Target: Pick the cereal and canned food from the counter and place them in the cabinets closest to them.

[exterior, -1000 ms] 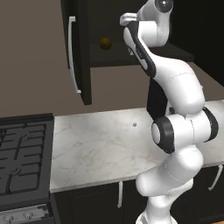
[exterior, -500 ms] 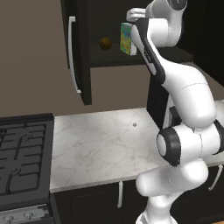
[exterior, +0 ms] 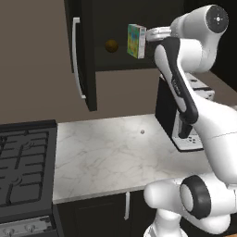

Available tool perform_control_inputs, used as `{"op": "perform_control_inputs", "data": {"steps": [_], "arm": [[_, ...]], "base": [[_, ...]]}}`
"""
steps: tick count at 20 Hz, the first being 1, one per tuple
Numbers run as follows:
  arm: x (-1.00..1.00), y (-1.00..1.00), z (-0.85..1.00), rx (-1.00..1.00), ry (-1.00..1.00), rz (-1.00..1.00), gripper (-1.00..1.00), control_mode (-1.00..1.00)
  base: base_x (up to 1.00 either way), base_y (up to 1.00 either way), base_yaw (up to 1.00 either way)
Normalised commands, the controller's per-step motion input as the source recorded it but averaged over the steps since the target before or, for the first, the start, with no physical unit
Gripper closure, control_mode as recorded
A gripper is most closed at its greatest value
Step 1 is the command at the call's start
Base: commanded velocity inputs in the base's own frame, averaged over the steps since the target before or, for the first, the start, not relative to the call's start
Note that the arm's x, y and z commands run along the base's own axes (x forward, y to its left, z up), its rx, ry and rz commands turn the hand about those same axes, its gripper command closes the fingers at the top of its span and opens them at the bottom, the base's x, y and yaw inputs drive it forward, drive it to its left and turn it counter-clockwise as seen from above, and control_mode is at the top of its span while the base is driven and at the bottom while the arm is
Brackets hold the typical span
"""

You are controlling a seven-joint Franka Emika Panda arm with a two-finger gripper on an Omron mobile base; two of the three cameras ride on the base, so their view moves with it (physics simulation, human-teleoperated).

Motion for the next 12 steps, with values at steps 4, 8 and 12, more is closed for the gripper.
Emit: {"op": "perform_control_inputs", "data": {"steps": [4, 8, 12], "arm": [[-1.00, 0.01, -0.36, -0.22, 0.03, 0.11, -1.00, -1.00], [-1.00, 0.00, -0.43, -0.15, 0.00, 0.12, -1.00, -1.00], [-0.99, -0.05, -0.43, -0.05, -0.05, 0.10, -1.00, -1.00]], "base": [[0.00, 0.00, 0.00], [0.00, 0.00, 0.00], [0.00, 0.00, 0.00]]}}
